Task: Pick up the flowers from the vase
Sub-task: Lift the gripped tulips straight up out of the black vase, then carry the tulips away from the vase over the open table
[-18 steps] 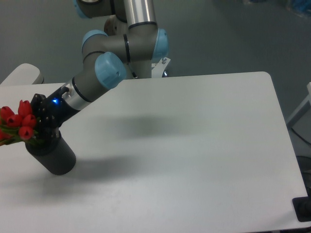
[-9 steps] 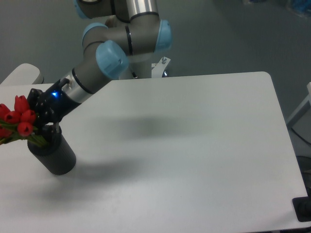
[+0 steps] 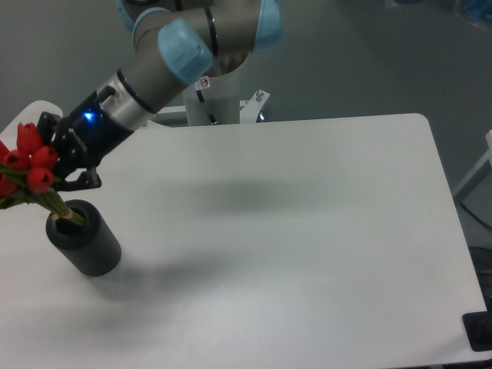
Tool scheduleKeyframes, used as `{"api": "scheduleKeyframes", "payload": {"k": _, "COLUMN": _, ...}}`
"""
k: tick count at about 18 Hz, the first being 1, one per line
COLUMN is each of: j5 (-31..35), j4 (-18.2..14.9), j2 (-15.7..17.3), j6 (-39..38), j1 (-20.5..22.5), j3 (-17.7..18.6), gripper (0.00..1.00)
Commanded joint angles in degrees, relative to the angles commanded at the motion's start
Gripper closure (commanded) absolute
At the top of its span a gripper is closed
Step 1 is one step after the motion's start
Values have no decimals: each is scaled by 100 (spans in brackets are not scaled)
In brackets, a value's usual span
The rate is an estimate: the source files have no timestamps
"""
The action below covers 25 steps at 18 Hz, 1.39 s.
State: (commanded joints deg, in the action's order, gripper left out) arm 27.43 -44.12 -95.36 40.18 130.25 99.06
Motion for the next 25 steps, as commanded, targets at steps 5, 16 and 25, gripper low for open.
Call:
{"api": "scheduleKeyframes", "payload": {"k": 5, "j5": -106, "j4": 9, "j2": 211, "j6": -511, "j1": 123, "j3": -159, "gripper": 71}}
{"api": "scheduleKeyframes", "payload": {"k": 16, "j5": -343, "j4": 9, "j2": 194, "j6": -794, "j1": 956, "j3": -678, "gripper": 72}}
{"api": "scheduleKeyframes", "payload": {"k": 25, "j5": -466, "j4": 35, "j2": -1053, "j6": 278, "j1": 2240, "j3": -1301, "gripper": 72}}
